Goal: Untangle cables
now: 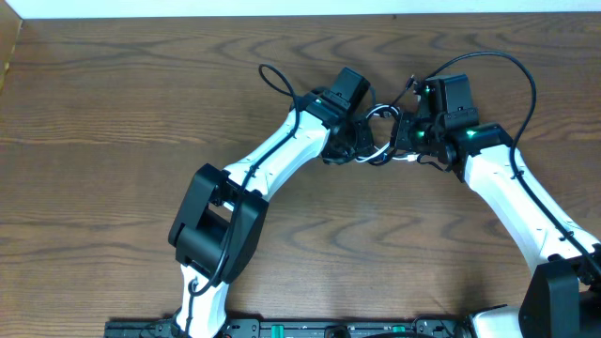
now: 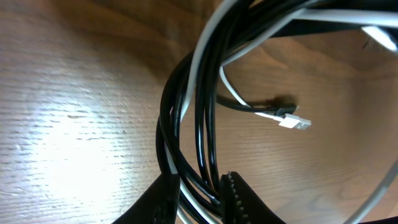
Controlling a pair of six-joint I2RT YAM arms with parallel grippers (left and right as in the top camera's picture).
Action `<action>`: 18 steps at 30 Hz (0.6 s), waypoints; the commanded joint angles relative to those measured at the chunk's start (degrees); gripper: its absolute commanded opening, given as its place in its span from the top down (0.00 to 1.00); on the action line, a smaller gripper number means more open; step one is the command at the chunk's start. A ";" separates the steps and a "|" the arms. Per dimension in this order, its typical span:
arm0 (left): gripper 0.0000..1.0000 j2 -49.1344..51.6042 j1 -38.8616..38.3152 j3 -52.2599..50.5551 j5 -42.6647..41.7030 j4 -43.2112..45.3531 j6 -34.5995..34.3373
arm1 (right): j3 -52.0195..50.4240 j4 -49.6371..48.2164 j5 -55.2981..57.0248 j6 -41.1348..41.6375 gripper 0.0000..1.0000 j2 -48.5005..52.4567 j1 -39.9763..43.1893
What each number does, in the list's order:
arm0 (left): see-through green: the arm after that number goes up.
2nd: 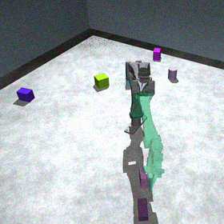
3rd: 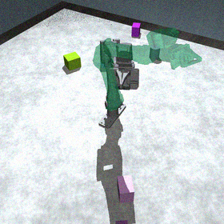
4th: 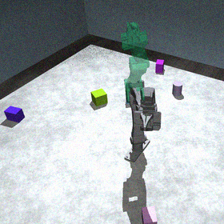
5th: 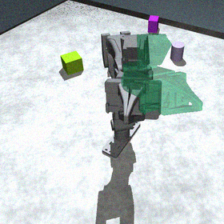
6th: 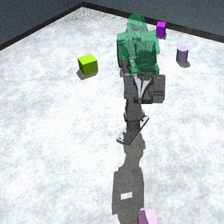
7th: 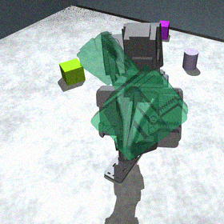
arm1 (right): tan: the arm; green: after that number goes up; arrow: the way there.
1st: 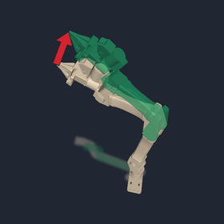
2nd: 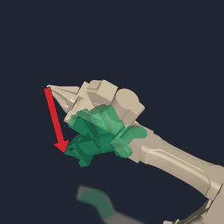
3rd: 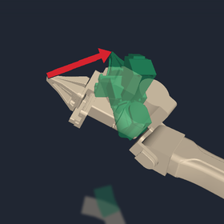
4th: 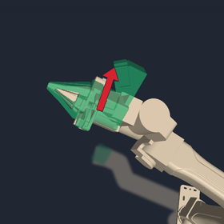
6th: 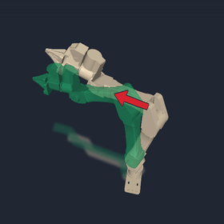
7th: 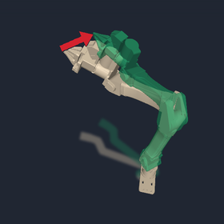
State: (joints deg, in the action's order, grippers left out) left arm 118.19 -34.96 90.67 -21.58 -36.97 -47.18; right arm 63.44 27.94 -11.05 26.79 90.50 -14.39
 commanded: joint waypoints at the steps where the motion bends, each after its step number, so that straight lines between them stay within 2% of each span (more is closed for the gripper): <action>1: 0.80 2.29 -0.13 -0.57 -1.55 0.11 -0.37 | 0.52 -0.02 0.00 0.85 0.99 -0.48 -0.28; 3: 0.91 2.40 -0.02 -0.57 -1.38 0.28 -0.37 | 0.52 0.24 0.00 0.83 0.99 -0.48 -0.28; 4: 0.92 2.40 0.02 -0.57 -1.31 0.48 -0.35 | 0.52 0.39 0.02 0.83 0.99 -0.48 -0.28; 11: 0.93 2.36 1.09 -0.57 -1.40 1.51 0.02 | 0.52 0.66 -0.02 0.83 0.99 -0.48 -0.28; 18: 0.93 -0.68 4.66 -0.55 0.26 -2.51 9.03 | 0.52 0.59 0.20 0.79 0.99 -0.48 0.07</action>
State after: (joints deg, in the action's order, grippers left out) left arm 119.70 -32.18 90.65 -22.74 -37.76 -43.22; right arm 63.44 28.71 -10.87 26.79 90.50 -14.39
